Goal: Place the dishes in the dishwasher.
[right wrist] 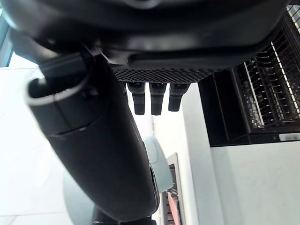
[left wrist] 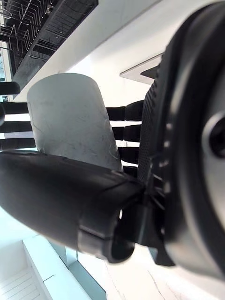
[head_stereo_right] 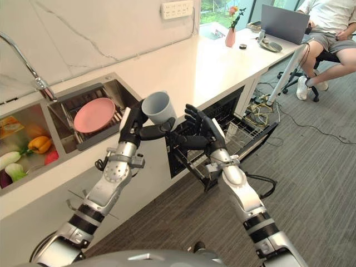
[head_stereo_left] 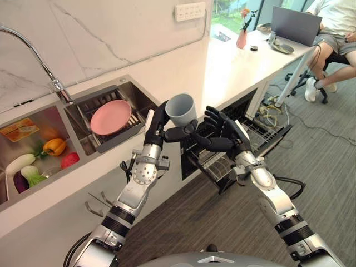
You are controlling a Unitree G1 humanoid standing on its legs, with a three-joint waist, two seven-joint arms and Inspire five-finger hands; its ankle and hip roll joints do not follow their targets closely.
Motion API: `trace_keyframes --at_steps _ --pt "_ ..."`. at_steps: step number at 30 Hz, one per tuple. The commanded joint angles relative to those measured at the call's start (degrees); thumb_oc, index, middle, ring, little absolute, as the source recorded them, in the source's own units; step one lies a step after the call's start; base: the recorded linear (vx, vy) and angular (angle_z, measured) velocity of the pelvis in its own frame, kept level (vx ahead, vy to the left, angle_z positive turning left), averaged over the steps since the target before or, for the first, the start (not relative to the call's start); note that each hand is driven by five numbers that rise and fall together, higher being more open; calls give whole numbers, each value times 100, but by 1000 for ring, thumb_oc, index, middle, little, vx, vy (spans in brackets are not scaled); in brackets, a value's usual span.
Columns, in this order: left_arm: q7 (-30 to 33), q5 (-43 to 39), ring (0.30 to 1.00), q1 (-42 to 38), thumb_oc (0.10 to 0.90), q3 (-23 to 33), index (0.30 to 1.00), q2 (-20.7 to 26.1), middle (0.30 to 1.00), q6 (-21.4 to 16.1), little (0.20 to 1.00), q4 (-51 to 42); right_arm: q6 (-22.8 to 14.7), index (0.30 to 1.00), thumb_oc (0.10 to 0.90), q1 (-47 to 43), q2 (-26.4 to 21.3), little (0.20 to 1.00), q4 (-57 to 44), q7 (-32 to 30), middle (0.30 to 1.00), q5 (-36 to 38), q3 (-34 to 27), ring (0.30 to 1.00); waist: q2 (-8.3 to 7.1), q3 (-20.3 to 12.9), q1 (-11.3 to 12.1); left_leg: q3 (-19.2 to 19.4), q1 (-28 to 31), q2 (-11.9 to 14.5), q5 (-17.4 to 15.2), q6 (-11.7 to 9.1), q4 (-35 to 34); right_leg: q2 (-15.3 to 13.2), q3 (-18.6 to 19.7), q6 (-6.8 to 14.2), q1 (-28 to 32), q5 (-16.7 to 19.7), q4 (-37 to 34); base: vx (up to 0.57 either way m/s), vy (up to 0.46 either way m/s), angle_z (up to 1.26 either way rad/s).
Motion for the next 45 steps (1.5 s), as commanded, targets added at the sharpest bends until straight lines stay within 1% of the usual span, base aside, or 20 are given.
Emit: trace_keyframes --at_steps 1,6,8,12,15,16,18,20,21,23,24,25,27,29,32,33,37,41,42,45 --pt "-132 -129 300 -828 400 193 300 159 300 -537 300 -332 -350 900 800 -794 68 900 -47 92 900 -323 -345 900 -257 -352 -17 152 -84 238 115 -95 22 -607 175 751 511 -642 205 0 0 0" --pt "-275 -230 300 -1057 400 188 300 236 300 -571 300 -414 -255 900 800 -888 -63 900 32 244 900 -379 -310 900 -259 -342 -23 145 -83 239 112 -100 22 -605 156 756 517 -630 194 0 0 0" --pt "-464 -394 300 -1172 400 148 300 262 300 -585 300 -483 -180 900 800 -1005 -217 900 111 346 900 -658 -247 900 -262 -330 -29 141 -91 240 110 -103 22 -606 154 758 514 -620 185 -9 -1 3" --pt "-553 -477 300 -1221 400 133 300 282 300 -596 300 -553 -160 900 800 -1109 -323 900 130 325 900 -1044 -244 900 -256 -319 -40 152 -82 242 102 -98 22 -606 168 761 508 -619 186 -5 0 2" --pt "-483 -461 300 -1150 400 208 300 257 300 -597 300 -542 -224 900 800 -1115 -252 900 92 33 900 -1444 -446 900 -227 -311 -58 168 -76 249 92 -86 22 -605 190 759 505 -621 174 0 0 0" --pt "-482 -460 300 -1147 400 206 300 258 300 -597 300 -544 -222 900 800 -1110 -250 900 88 31 900 -1447 -447 900 -228 -312 -57 169 -75 249 91 -86 22 -605 191 759 506 -621 174 0 0 0" --pt "-325 -388 300 -1039 400 290 300 240 300 -545 300 -473 -311 900 800 -995 -66 900 73 -288 900 -1505 -640 900 -205 -310 -70 178 -63 252 80 -76 22 -607 203 757 505 -623 172 0 0 0" --pt "-12 -7 300 -997 400 381 300 271 300 -490 300 -354 -465 900 800 -837 171 900 -17 -598 900 -1451 -849 900 -182 -303 -93 189 -47 255 71 -70 22 -605 217 756 502 -628 178 0 0 0" --pt "239 378 300 -1007 400 412 300 306 300 -423 300 -189 -571 900 800 -756 295 900 -81 -726 900 -1375 -928 900 -174 -306 -104 197 -43 256 71 -72 22 -606 222 756 501 -632 180 0 0 0" --pt "522 922 300 -987 400 423 300 345 300 -341 300 41 -721 900 800 -620 434 900 -242 -766 900 -1138 -1009 900 -181 -310 -121 207 -35 258 65 -76 22 -605 235 759 499 -634 177 0 0 0" --pt "618 1081 300 -979 400 418 300 346 300 -314 300 133 -769 900 800 -577 468 900 -337 -734 900 -991 -1012 900 -186 -315 -128 210 -32 258 66 -79 22 -605 239 759 497 -633 177 0 0 0" --pt "722 1350 300 -958 400 388 300 345 300 -242 300 277 -869 900 800 -512 532 900 -541 -583 900 -629 -945 900 -193 -319 -154 223 -27 258 64 -82 22 -607 258 761 489 -630 175 0 0 0" --pt "726 1355 300 -956 400 386 300 342 300 -245 300 282 -867 900 800 -504 529 900 -547 -577 900 -621 -946 900 -193 -324 -153 225 -27 257 63 -82 22 -608 261 762 488 -630 175 0 0 0" --pt "773 1550 300 -923 400 328 300 323 300 -217 300 360 -905 900 800 -501 591 900 -792 -248 900 -91 -722 900 -210 -335 -173 265 -11 259 63 -91 22 -603 280 763 475 -624 172 -6 -5 -2" --pt "706 1549 300 -904 400 264 300 270 300 -216 300 382 -874 900 800 -520 612 900 -1035 93 900 380 -456 900 -225 -350 -180 289 -5 268 66 -101 22 -601 295 762 462 -616 167 -8 -7 -5" --pt "706 1549 300 -904 400 264 300 270 300 -216 300 382 -874 900 800 -520 612 900 -1035 93 900 380 -456 900 -225 -350 -180 289 -5 268 66 -101 22 -601 295 762 462 -616 167 0 0 0" --pt "684 1548 300 -963 400 122 300 189 300 -215 300 378 -756 900 800 -593 605 900 -1159 197 900 453 -72 900 -238 -353 -196 319 1 279 69 -106 22 -603 315 765 446 -608 170 -5 -1 -1" --pt "689 1568 300 -981 400 89 300 185 300 -205 300 362 -736 900 800 -569 627 900 -1173 193 900 497 -26 900 -239 -357 -199 320 1 283 70 -107 22 -603 313 765 445 -606 169 -4 0 -1" --pt "874 1717 300 -1143 400 -104 300 117 300 -129 300 417 -630 900 800 -755 699 900 -1011 -183 900 317 213 900 -239 -361 -214 327 -3 290 73 -109 22 -605 330 762 436 -593 172 0 0 0" --pt "1179 2041 300 -1356 400 -285 300 21 300 -49 300 568 -521 900 800 -869 799 900 -986 -593 900 -58 340 900 -229 -345 -239 327 -9 289 76 -106 22 -602 334 759 422 -583 176 -21 4 -2"
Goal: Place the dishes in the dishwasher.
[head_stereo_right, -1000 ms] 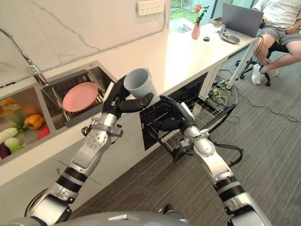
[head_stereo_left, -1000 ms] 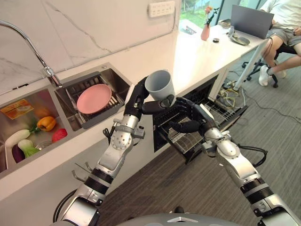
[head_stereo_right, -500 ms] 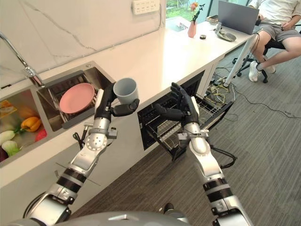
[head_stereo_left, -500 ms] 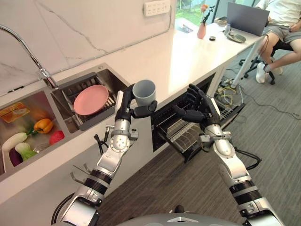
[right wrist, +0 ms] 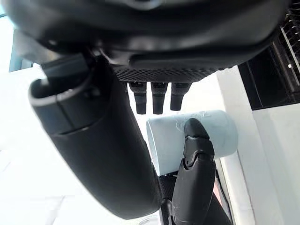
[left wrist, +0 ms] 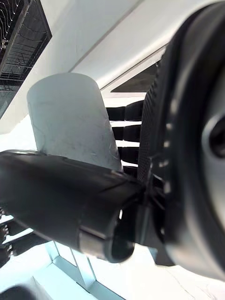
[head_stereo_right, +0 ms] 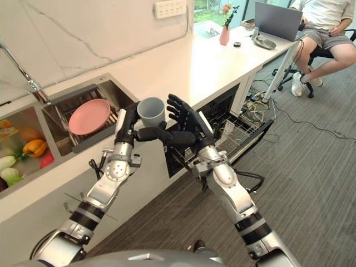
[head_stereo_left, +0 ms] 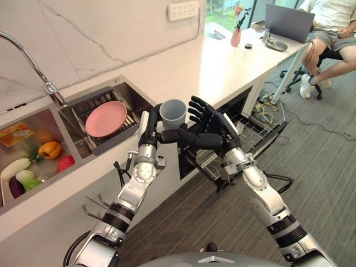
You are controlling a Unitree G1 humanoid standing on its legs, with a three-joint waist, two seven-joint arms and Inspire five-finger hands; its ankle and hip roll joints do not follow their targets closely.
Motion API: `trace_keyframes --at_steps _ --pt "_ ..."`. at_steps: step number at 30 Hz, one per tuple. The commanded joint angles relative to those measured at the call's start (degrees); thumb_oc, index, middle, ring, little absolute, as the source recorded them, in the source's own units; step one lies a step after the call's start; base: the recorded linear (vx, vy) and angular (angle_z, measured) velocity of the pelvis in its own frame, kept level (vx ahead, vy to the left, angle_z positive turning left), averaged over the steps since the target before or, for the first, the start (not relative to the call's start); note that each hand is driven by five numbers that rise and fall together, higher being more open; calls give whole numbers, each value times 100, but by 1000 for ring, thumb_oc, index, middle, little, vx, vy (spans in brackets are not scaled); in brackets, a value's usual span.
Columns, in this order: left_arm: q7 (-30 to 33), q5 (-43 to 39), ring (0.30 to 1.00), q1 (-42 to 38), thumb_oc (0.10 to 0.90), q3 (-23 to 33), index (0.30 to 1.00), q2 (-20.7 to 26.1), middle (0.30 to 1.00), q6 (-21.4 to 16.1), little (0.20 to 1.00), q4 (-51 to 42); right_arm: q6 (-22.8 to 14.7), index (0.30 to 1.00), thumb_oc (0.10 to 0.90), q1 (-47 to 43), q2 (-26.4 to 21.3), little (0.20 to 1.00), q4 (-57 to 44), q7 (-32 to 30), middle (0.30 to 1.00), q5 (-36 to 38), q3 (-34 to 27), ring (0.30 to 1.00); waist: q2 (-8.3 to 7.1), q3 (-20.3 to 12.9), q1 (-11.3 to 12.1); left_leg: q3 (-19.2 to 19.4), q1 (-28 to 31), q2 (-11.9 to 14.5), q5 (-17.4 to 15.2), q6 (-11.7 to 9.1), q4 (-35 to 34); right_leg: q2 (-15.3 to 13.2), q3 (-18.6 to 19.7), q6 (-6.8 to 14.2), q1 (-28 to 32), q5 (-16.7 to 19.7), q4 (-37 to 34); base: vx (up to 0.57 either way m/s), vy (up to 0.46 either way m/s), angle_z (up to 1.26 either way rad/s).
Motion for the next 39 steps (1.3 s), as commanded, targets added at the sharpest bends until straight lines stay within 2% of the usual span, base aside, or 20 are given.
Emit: trace_keyframes --at_steps 1,3,5,6,11,14,24,34,39 --pt "504 777 300 -1172 400 -324 300 33 300 -424 300 37 -371 900 800 -652 377 900 -363 -465 900 -503 -184 900 -247 -369 -75 223 -53 282 75 -107 20 -615 237 748 436 -571 178 0 0 0" --pt "709 970 300 -1271 400 -409 300 -17 300 -384 300 129 -363 900 800 -722 393 900 -357 -727 900 -970 -189 900 -239 -359 -82 221 -60 282 76 -104 20 -615 227 749 429 -570 179 0 0 0" --pt "716 974 300 -1277 400 -412 300 -20 300 -387 300 137 -362 900 800 -724 397 900 -357 -734 900 -979 -189 900 -239 -357 -81 220 -60 282 77 -104 20 -615 226 749 429 -571 180 0 0 0" --pt "911 1281 300 -1376 400 -499 300 -22 300 -322 300 176 -378 900 800 -776 461 900 -318 -921 900 -1109 -173 900 -235 -348 -88 217 -68 280 77 -102 20 -613 218 752 417 -569 189 0 0 0" --pt "1117 1673 300 -1456 400 -627 300 -40 300 -171 300 200 -351 900 800 -865 592 900 -280 -1173 900 -1199 -59 900 -224 -337 -88 223 -73 281 75 -93 20 -621 221 759 401 -567 199 0 0 0" --pt "1249 1672 300 -1420 400 -722 300 -143 300 -104 300 211 -417 900 800 -985 840 900 -161 -1585 900 -1462 1 900 -203 -323 -75 214 -73 278 76 -80 20 -622 231 756 388 -568 201 0 0 0" --pt "1381 1487 300 -1394 400 -1028 300 -330 300 -59 300 243 -513 900 800 -1310 1328 900 237 -2130 900 -1453 181 900 -204 -301 -1 154 -99 254 79 -56 20 -622 214 739 391 -576 215 0 0 0" --pt "1483 1553 300 -1477 400 -1180 300 -355 300 -12 300 285 -495 900 800 -1444 1450 900 617 -2642 900 -1880 167 900 -204 -289 62 89 -120 241 79 -48 20 -621 174 737 403 -583 215 -1 1 1" --pt "1642 1825 300 -1457 400 -1180 300 -303 300 43 300 400 -424 900 800 -1357 1419 900 740 -2944 900 -2378 118 900 -199 -289 71 84 -106 241 74 -50 20 -617 142 735 418 -607 229 0 0 0"
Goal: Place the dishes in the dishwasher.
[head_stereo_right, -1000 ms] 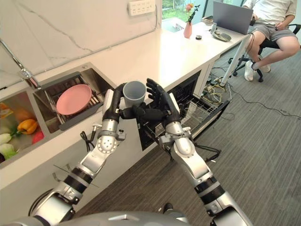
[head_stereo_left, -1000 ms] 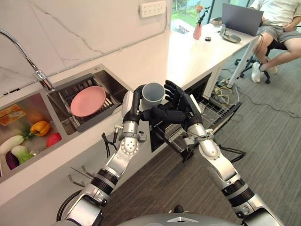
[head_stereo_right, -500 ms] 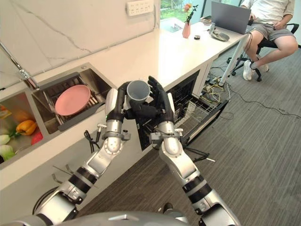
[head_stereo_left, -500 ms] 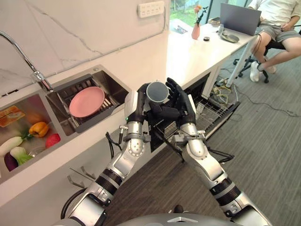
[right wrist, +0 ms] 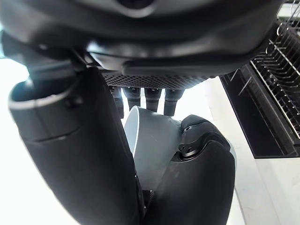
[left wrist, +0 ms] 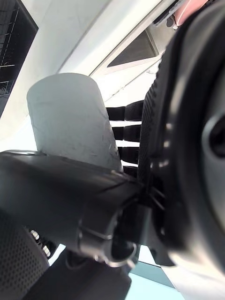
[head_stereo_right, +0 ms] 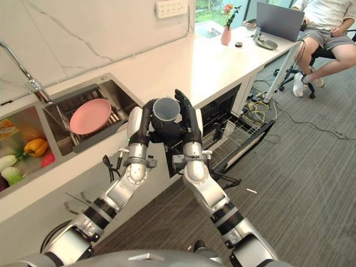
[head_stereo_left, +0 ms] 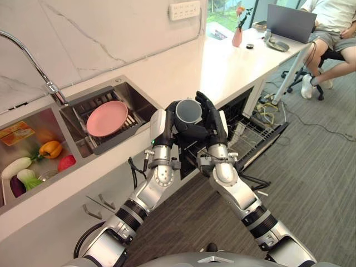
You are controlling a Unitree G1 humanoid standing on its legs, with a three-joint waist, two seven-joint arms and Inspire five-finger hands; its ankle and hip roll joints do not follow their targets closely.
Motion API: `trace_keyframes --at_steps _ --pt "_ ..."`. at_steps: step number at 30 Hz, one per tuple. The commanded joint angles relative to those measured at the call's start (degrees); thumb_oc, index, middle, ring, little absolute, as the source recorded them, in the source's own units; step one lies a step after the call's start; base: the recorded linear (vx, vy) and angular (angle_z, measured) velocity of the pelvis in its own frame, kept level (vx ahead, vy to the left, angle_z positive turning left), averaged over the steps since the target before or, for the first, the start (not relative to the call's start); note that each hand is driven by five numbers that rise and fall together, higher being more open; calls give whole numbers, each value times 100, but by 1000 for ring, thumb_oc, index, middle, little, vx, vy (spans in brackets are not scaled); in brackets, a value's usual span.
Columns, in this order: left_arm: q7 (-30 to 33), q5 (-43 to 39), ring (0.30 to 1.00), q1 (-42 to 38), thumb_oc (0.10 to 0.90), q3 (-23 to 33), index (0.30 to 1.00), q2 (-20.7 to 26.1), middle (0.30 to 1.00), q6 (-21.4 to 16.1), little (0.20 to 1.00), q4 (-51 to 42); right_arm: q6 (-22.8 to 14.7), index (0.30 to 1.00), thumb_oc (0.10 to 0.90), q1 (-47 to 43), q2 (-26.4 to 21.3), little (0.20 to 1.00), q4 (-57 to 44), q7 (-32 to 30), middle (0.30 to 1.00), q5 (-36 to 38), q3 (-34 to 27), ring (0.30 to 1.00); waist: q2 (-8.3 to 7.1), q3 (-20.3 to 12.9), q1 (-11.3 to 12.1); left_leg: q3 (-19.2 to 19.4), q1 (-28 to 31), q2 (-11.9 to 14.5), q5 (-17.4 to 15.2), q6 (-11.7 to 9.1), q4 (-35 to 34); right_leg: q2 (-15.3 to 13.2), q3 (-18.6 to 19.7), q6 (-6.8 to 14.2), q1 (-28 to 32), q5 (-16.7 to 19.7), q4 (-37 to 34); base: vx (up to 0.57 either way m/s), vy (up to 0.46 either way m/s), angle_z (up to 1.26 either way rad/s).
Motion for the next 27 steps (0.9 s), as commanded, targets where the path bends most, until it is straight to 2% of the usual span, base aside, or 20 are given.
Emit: trace_keyframes --at_steps 1,7,9,12,15,19,27 --pt "488 462 300 -1121 400 -276 300 -48 300 -402 300 125 -533 900 800 -836 390 900 82 -501 900 -594 -381 900 -210 -278 18 172 -71 243 69 -49 17 -608 215 737 415 -607 223 0 0 0" --pt "494 497 300 -1113 400 -327 300 -64 300 -370 300 139 -502 900 800 -855 506 900 213 -558 900 -443 -306 900 -217 -275 10 177 -59 251 60 -48 17 -608 217 732 427 -610 215 0 0 0" --pt "472 483 300 -1156 400 -376 300 -94 300 -324 300 150 -568 900 800 -851 640 900 317 -618 900 3 -301 900 -220 -284 16 173 -63 248 57 -52 17 -607 218 734 422 -604 214 0 0 0" --pt "450 443 300 -1168 400 -407 300 -118 300 -303 300 162 -607 900 800 -872 700 900 371 -611 900 271 -301 900 -222 -291 19 168 -67 246 56 -51 17 -608 222 732 418 -599 217 0 0 0" --pt "421 299 300 -1215 400 -418 300 -183 300 -263 300 170 -768 900 800 -809 913 900 463 -588 900 1125 -239 900 -228 -292 22 155 -82 235 62 -55 17 -612 219 726 412 -593 227 0 0 0" --pt "343 177 300 -1219 400 -472 300 -235 300 -235 300 156 -869 900 800 -758 1118 900 576 -521 900 1868 -168 900 -235 -296 39 146 -99 235 66 -62 17 -613 208 724 403 -575 216 0 0 0" --pt "298 54 300 -1273 400 -528 300 -279 300 -206 300 103 -939 900 800 -738 1264 900 590 -593 900 2340 -99 900 -238 -299 52 144 -106 239 72 -75 17 -609 194 715 408 -569 210 0 0 0"
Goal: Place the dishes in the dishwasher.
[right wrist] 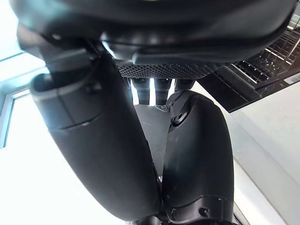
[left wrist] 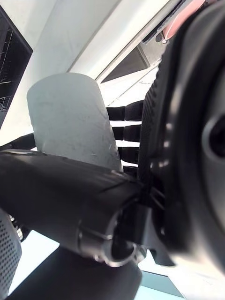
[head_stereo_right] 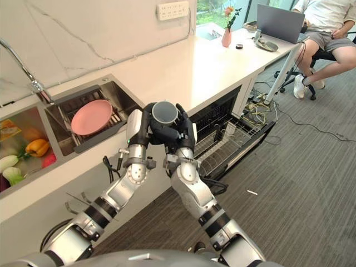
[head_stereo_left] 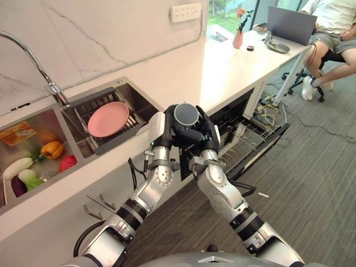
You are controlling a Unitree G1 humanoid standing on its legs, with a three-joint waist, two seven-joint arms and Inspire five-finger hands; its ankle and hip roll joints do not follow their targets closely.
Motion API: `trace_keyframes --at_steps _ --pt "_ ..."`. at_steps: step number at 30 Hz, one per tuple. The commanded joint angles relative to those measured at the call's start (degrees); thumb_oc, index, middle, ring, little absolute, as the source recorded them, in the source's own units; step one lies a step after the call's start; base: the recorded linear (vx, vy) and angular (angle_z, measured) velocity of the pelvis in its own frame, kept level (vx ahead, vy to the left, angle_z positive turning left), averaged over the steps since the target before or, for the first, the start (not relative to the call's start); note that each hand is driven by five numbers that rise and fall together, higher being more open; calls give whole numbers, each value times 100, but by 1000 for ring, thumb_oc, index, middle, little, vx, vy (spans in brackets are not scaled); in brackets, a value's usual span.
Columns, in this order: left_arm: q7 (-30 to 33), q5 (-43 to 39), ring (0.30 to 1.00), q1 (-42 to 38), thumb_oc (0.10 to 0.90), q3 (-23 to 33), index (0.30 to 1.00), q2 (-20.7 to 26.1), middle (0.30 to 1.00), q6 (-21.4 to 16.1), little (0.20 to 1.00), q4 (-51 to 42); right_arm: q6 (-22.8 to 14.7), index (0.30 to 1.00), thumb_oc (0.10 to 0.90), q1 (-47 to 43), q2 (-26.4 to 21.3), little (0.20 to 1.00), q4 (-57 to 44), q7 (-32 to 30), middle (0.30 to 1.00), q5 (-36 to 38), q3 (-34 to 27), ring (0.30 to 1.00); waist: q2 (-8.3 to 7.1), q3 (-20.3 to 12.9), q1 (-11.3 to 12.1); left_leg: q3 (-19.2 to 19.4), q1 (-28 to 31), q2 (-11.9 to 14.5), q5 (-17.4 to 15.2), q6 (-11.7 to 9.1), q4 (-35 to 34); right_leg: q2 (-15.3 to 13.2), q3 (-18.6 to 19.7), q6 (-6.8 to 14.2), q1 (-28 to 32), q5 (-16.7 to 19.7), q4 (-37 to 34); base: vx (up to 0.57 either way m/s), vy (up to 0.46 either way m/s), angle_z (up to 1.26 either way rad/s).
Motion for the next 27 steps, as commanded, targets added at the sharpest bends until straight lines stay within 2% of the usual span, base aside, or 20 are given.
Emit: trace_keyframes --at_steps 1,13,14,15,16,17,18,27 --pt "217 115 300 -1229 400 -467 300 -230 300 -556 300 -5 -555 900 800 -754 565 900 90 -50 900 197 -228 900 -244 -240 43 152 -99 240 73 -77 17 -610 204 715 407 -565 207 0 0 0" --pt "15 31 300 -1242 400 -471 300 -233 300 -696 300 -81 -411 900 800 -891 331 900 268 156 900 18 -271 900 -262 -235 53 146 -95 241 69 -83 17 -595 193 714 412 -561 189 0 0 0" --pt "-4 38 300 -1230 400 -490 300 -237 300 -707 300 -91 -397 858 772 -908 315 858 296 162 858 12 -283 858 -264 -236 50 146 -93 241 64 -83 17 -595 196 712 415 -560 184 0 0 0" --pt "-9 33 300 -1227 400 -510 300 -244 300 -729 300 -92 -397 707 671 -933 302 707 337 161 707 -3 -296 707 -263 -234 50 147 -88 240 62 -83 17 -594 199 710 415 -562 183 0 0 0" --pt "-23 27 300 -1230 400 -522 300 -245 300 -736 300 -95 -394 660 640 -945 288 660 366 157 660 -2 -304 660 -266 -234 52 147 -87 241 62 -83 17 -594 198 708 415 -561 183 0 0 0" --pt "-43 33 300 -1236 400 -541 300 -249 300 -741 300 -91 -392 538 558 -969 274 538 400 158 538 -8 -320 538 -268 -233 55 144 -85 241 64 -82 17 -592 201 707 417 -562 184 0 0 0" --pt "-57 37 300 -1244 400 -551 300 -254 300 -750 300 -88 -388 300 400 -989 268 300 425 156 300 -24 -329 300 -270 -228 57 144 -88 243 63 -83 17 -593 200 708 417 -562 183 0 0 0" --pt "-133 45 300 -1293 400 -623 300 -268 300 -816 300 -73 -410 300 400 -1190 252 300 634 180 300 -163 -402 300 -275 -223 73 117 -114 235 56 -81 17 -588 190 708 413 -558 168 0 0 0"
